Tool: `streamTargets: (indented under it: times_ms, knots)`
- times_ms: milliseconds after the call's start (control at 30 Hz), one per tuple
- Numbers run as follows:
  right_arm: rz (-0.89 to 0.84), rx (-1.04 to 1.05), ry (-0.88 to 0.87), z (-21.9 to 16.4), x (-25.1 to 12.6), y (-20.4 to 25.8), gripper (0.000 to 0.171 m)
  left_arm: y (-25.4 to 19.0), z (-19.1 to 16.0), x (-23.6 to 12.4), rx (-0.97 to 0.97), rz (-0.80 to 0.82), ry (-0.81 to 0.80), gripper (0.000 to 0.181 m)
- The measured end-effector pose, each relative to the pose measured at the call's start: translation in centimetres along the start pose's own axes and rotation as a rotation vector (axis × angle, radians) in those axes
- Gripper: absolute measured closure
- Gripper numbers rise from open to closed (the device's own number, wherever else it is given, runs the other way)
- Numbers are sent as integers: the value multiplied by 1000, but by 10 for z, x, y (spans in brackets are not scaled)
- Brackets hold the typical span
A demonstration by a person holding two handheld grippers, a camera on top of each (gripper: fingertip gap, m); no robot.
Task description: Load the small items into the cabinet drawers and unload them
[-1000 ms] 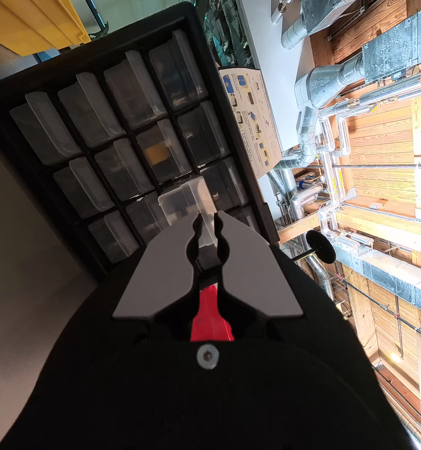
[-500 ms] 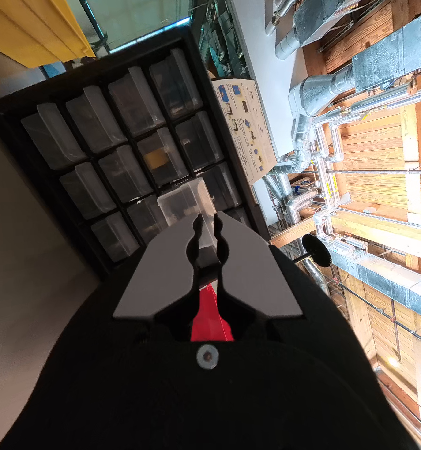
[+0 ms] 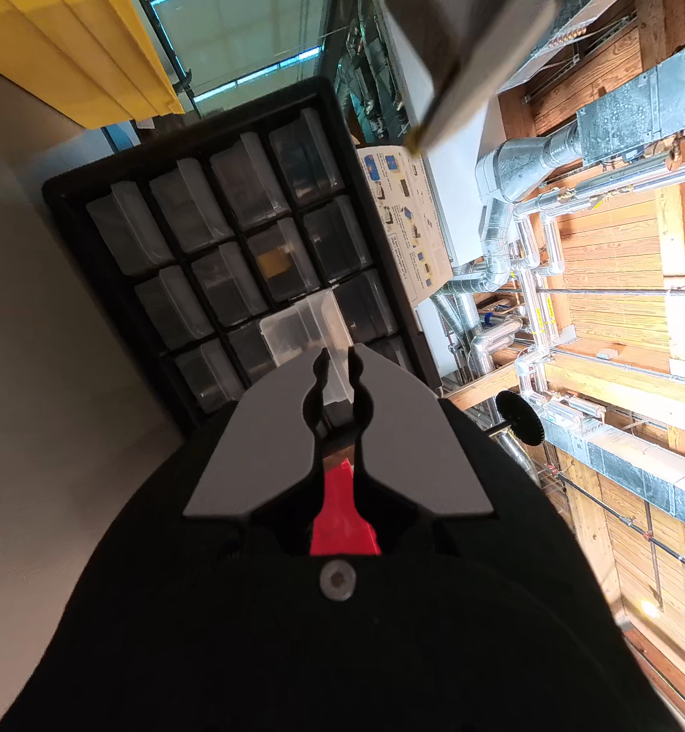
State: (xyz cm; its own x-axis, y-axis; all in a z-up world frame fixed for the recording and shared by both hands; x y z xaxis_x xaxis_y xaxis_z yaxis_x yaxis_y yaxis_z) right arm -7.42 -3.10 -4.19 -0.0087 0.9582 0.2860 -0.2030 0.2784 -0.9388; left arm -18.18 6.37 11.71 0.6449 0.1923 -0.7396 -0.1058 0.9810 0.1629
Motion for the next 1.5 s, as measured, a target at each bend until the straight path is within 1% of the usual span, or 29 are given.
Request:
streamTargets:
  times_ms: [67, 133, 267, 367, 567, 633, 733, 1033, 1133, 1167, 1200, 1233, 1300, 1400, 1500]
  knots:
    - [3, 7, -2, -1, 1, 0, 161, -7, 21, 28, 56, -12, 109, 171]
    - [4, 17, 0, -1, 1, -1, 161, -6, 35, 55, 80, -7, 226, 171]
    - [9, 40, 5, -2, 0, -2, 161, -2, 48, 95, 107, -18, 373, 171]
    - [12, 49, 4, -2, 0, -2, 161, -1, 50, 110, 110, -21, 415, 171]
    - [17, 65, 1, -3, 0, -4, 161, 0, 46, 128, 183, 71, 496, 171]
    - [38, 65, 8, -3, 0, -3, 160, 0, 44, 133, 191, 77, 525, 171]
    - [53, 49, 13, -2, 1, 0, 160, 2, 43, 136, 190, 75, 557, 171]
    - [55, 53, 12, -2, 1, -1, 160, -7, 42, 137, 208, -27, 642, 171]
    - [58, 50, 10, -2, 1, -1, 160, -8, 41, 137, 193, -10, 653, 170]
    - [58, 49, 11, -1, 1, -1, 160, -7, 41, 138, 183, 5, 650, 166]
    - [59, 50, 10, -1, 1, -1, 160, -5, 42, 138, 180, 20, 641, 156]
    - [59, 52, 11, -2, 0, -1, 160, -3, 43, 138, 177, 28, 637, 150]
    - [57, 54, 11, -2, 0, -1, 160, -1, 42, 136, 166, 31, 630, 144]
    - [57, 57, 14, -2, 0, -2, 160, -2, 43, 123, 149, 39, 556, 143]
    - [55, 60, 19, -3, 1, -2, 160, -7, 43, 91, 91, 64, 387, 144]
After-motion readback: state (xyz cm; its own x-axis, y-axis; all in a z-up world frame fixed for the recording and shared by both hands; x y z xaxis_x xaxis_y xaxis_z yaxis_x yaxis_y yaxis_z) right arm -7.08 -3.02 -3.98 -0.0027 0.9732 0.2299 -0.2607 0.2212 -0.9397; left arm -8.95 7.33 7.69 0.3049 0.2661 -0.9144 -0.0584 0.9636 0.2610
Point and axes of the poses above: each gripper's, where its closed fingertips meet, x out along the fingers, z out of its top, y = z × x across the jaws, the point moved 9 cm from there along -x, back along the fingers, and after that the axes turned 8 degrees about -x, right-handed, at the moved point
